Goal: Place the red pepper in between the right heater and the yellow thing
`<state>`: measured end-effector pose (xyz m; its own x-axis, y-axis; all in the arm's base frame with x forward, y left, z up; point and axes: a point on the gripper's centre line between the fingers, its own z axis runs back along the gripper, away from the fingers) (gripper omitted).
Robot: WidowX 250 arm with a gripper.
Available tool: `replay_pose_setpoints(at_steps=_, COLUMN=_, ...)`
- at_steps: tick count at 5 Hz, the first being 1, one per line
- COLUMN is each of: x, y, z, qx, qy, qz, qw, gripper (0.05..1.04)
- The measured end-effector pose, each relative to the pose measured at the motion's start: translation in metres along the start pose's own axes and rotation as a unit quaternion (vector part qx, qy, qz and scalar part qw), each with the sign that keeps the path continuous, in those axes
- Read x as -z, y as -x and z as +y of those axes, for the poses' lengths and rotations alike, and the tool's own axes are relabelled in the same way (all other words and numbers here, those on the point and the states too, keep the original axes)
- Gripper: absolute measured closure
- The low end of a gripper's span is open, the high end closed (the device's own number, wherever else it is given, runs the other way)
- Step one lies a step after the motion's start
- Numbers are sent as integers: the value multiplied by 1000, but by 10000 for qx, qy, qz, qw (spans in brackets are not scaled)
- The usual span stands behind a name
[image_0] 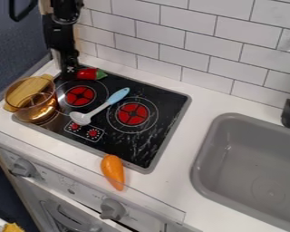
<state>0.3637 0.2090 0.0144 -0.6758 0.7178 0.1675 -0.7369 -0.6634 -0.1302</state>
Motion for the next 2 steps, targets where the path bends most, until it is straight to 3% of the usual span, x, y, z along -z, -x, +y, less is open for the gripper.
replay_pose_setpoints(at_steps=2, x=23, y=24, z=-17, qx=258, qy=-189, qz=152, qw=9994, gripper=83)
